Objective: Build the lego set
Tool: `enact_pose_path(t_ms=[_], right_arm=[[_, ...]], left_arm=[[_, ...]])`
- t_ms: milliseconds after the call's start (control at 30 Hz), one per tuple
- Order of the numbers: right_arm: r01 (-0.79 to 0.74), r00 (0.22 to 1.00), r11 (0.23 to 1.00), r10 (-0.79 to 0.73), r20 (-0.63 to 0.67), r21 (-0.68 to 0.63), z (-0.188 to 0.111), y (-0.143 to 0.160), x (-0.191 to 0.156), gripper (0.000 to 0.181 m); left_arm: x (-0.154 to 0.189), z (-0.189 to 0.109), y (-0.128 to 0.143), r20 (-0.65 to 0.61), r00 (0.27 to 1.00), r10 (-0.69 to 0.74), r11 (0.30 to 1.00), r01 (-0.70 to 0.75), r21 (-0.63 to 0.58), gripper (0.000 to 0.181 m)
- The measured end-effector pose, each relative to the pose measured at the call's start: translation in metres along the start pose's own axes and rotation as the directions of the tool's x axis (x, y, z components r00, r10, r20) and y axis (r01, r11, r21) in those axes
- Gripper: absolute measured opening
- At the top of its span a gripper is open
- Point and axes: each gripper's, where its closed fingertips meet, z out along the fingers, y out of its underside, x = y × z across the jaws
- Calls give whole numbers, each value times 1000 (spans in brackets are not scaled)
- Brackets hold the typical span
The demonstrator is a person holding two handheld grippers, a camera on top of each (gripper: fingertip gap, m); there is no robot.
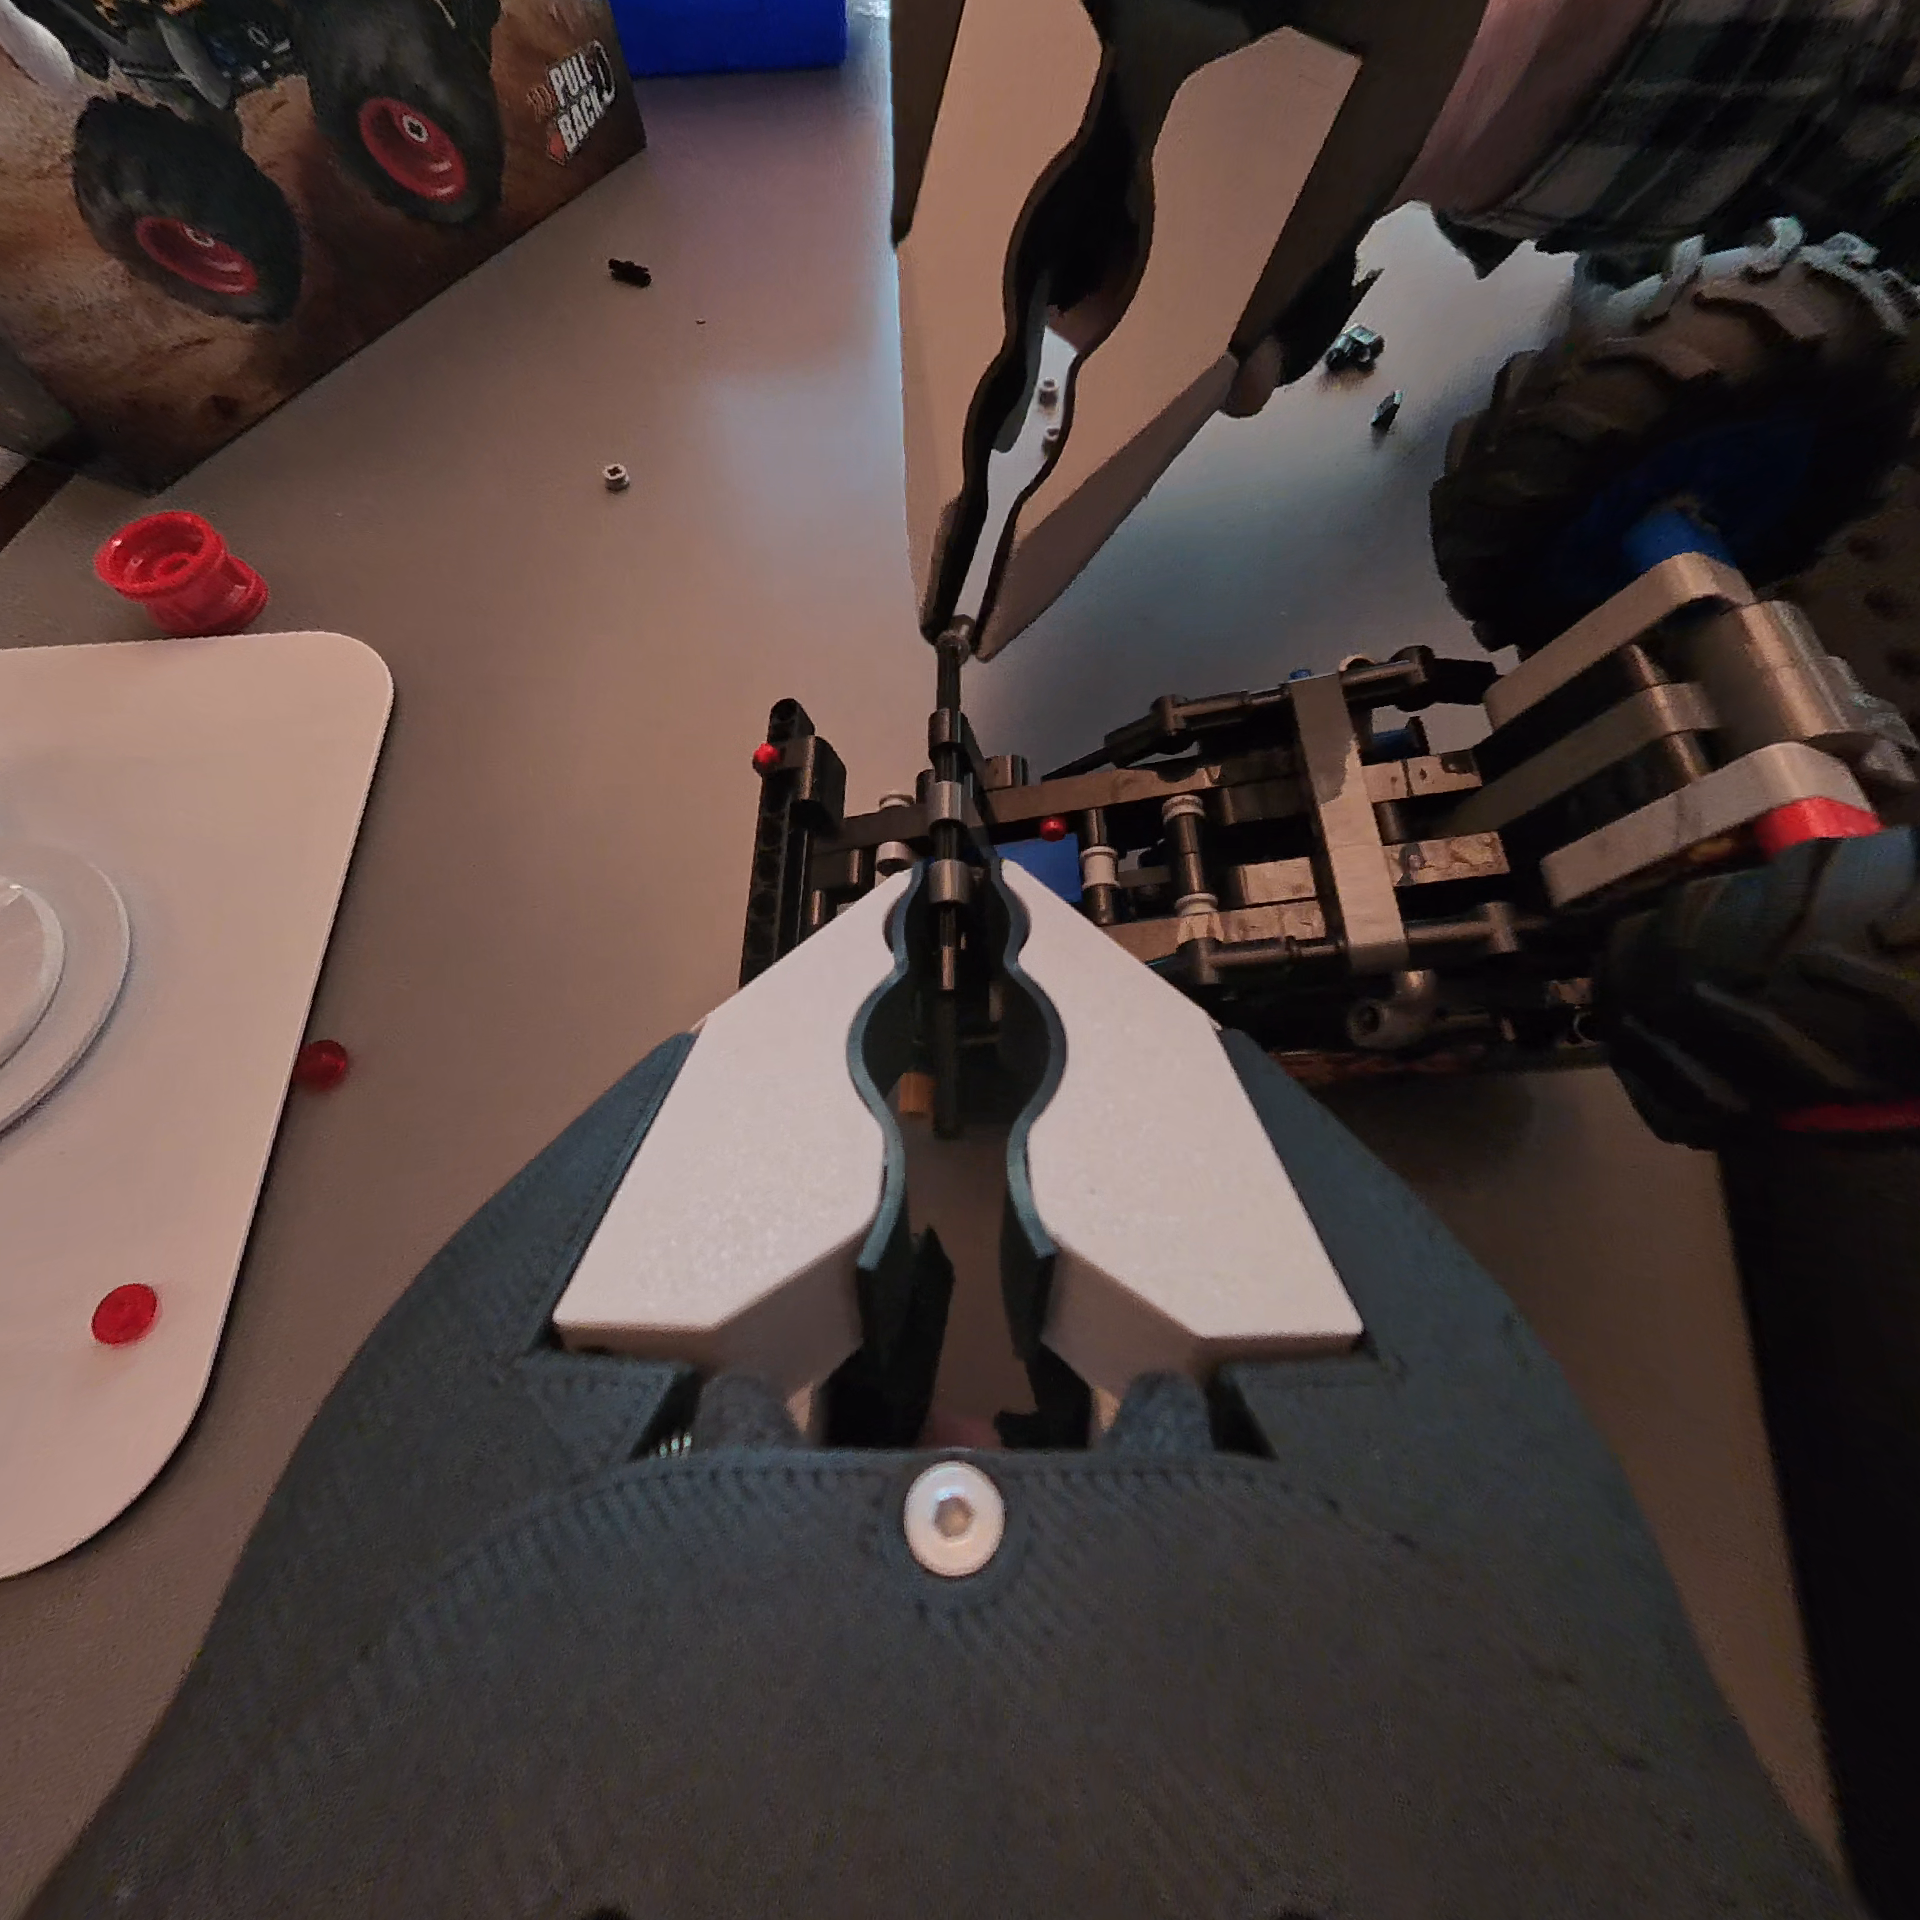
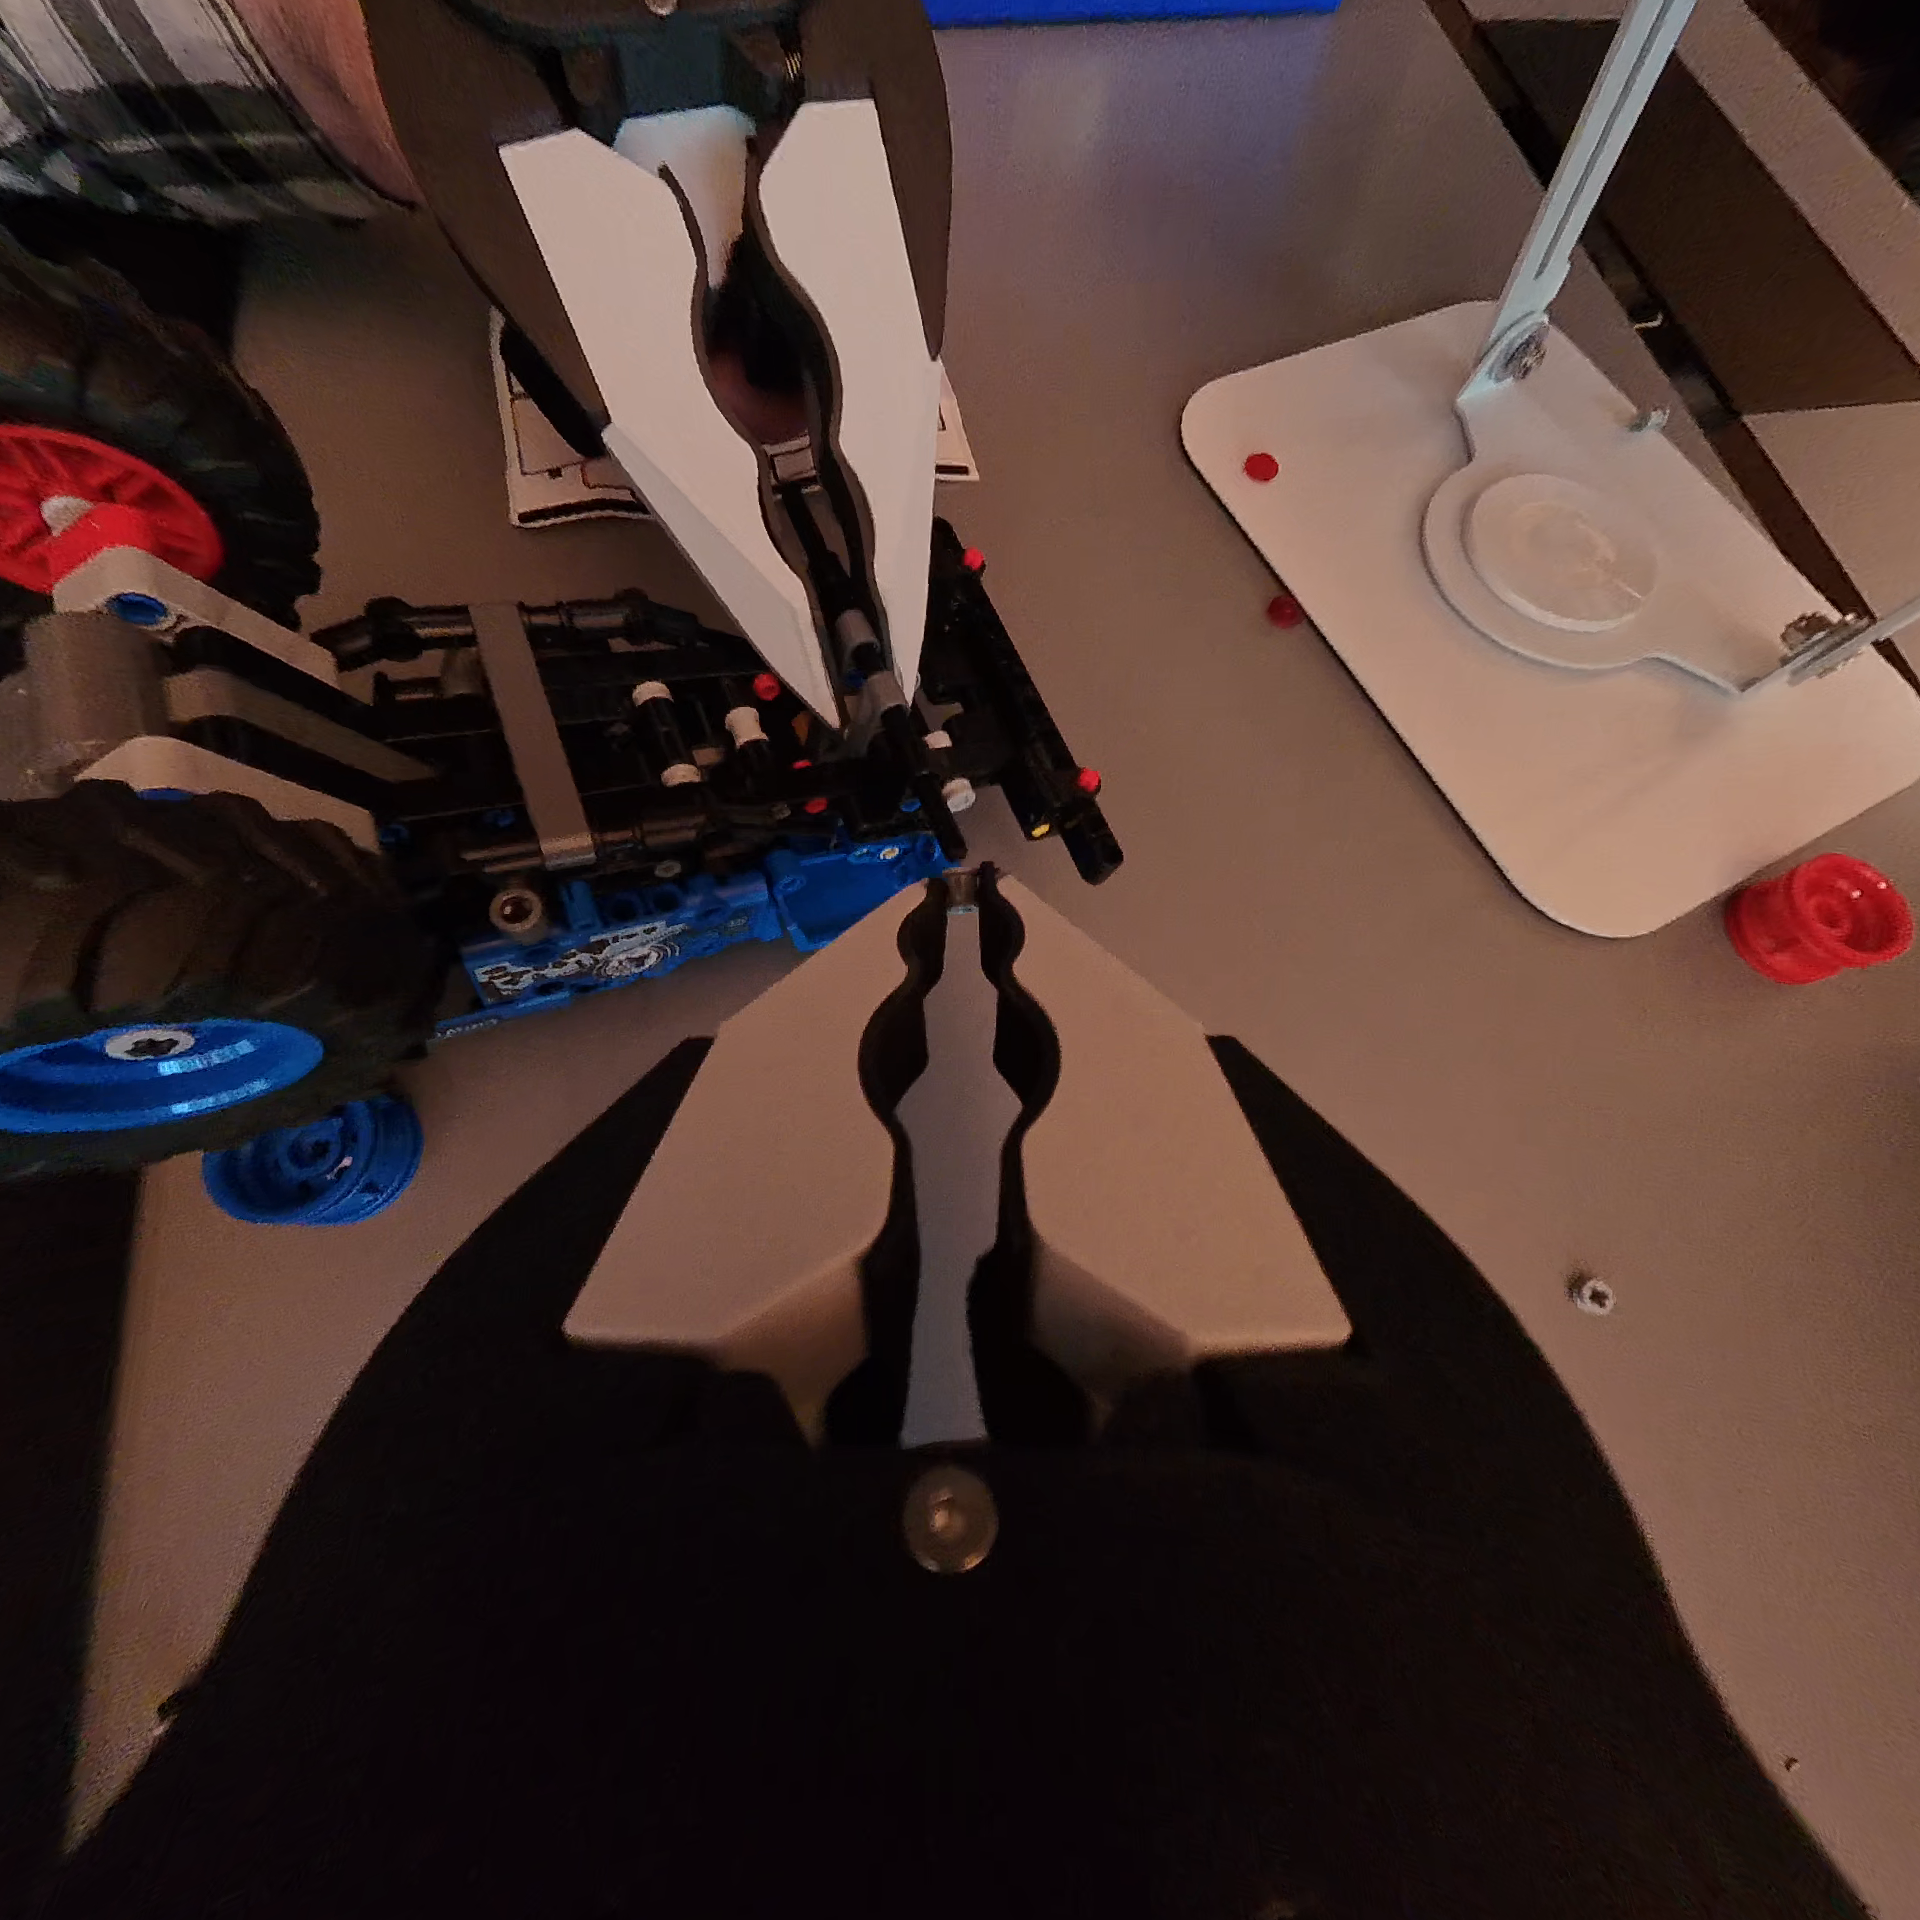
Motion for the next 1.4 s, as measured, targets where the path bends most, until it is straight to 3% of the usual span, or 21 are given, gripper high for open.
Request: enact_pose_path(t_ms=[567, 667, 767, 867, 1133, 1267, 1400], right_arm=[[132, 990, 991, -133, 47, 31, 6, -5, -3, 3], [129, 990, 991, -131, 50, 43, 5, -5, -4, 3], [135, 989, 990, -137, 53, 52, 4, -7, -4, 4], [137, 988, 989, -141, 65, 62, 4, -8, -6, 4], [143, 986, 987, -149, 78, 72, 7, -11, -10, 3], [145, 985, 987, -152, 86, 74, 9, -11, -12, 3], [153, 983, 986, -159, 90, 72, 11, -13, -12, 3]], left_arm=[[5, 2, -4, -55, 997, -47, 998, 49, 38, 7], [2, -1, -2, -40, 998, -52, 999, 53, 10, 33], [7, -9, -2, -83, 995, -62, 998, 63, 12, 36], [8, -22, -1, -97, 993, -72, 997, 74, 11, 53], [13, -49, 8, -61, 996, -61, 994, 55, -96, 58], [24, -67, 22, -54, 999, -7, 988, -1, -154, 55], [21, -64, 27, -33, 999, 26, 989, -30, -142, 24]])
